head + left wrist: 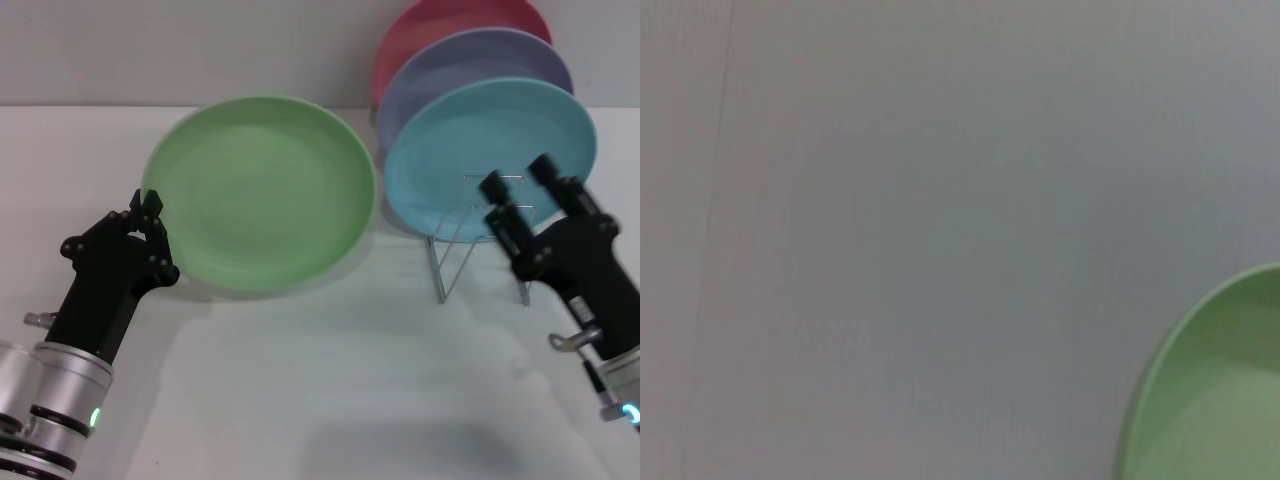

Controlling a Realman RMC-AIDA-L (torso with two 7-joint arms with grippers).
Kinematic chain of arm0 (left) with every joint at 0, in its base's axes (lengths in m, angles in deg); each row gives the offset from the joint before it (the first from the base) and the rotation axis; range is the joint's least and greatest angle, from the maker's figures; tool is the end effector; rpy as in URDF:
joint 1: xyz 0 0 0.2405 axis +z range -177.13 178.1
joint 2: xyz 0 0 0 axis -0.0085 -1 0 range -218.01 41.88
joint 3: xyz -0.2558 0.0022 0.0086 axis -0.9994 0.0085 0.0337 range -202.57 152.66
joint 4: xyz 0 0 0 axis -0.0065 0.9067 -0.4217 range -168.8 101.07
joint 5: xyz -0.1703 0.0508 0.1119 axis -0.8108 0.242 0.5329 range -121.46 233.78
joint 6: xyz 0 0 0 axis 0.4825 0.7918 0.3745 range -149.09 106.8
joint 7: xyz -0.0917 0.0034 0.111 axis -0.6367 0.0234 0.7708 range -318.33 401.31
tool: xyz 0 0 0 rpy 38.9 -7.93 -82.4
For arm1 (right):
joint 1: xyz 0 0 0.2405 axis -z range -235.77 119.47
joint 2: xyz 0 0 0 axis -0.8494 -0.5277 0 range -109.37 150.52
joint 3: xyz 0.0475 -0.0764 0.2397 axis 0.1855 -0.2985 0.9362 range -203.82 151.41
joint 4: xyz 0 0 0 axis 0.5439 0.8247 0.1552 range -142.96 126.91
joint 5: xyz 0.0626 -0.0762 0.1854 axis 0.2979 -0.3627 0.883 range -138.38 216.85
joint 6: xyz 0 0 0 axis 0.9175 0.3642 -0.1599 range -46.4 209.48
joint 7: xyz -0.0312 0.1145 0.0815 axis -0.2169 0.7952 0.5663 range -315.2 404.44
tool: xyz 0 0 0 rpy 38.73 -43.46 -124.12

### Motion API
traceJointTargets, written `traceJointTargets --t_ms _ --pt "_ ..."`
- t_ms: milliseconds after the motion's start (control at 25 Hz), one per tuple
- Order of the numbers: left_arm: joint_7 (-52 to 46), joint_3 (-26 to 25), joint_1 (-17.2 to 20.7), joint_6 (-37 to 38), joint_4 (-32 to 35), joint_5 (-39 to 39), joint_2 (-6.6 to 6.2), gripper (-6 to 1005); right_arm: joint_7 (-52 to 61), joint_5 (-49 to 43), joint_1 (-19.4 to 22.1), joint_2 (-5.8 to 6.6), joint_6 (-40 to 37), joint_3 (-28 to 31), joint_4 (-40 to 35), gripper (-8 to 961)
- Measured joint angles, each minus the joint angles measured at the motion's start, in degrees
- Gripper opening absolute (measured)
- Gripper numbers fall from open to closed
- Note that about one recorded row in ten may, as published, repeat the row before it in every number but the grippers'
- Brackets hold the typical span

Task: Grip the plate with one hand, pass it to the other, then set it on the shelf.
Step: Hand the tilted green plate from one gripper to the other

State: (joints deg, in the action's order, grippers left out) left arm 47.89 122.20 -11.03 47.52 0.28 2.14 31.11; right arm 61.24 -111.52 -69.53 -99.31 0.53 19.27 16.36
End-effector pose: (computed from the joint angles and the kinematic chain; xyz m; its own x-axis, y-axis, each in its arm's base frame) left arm -0.2685 0.2654 -0.0731 0.6428 -0.0853 0.7613 0.7164 -0.2850 -0.6369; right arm 0.2675 0.2556 -0.0512 0.4689 0.1539 -0.8698 -0.7344 -0.4791 -0.4807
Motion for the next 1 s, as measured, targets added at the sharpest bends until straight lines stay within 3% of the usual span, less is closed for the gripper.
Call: traceJointTargets --t_ms 440,1000 --pt "10.01 4.48 1.32 0.34 5.19 -9.89 0.00 75 -0.01 0.99 -1.63 0.00 10.86 -4.64 4.50 624" --pt "24.40 9.62 1.37 2.68 12.59 -27.11 0.00 82 0.78 1.00 -10.88 0.01 23.88 -5.28 5.05 625"
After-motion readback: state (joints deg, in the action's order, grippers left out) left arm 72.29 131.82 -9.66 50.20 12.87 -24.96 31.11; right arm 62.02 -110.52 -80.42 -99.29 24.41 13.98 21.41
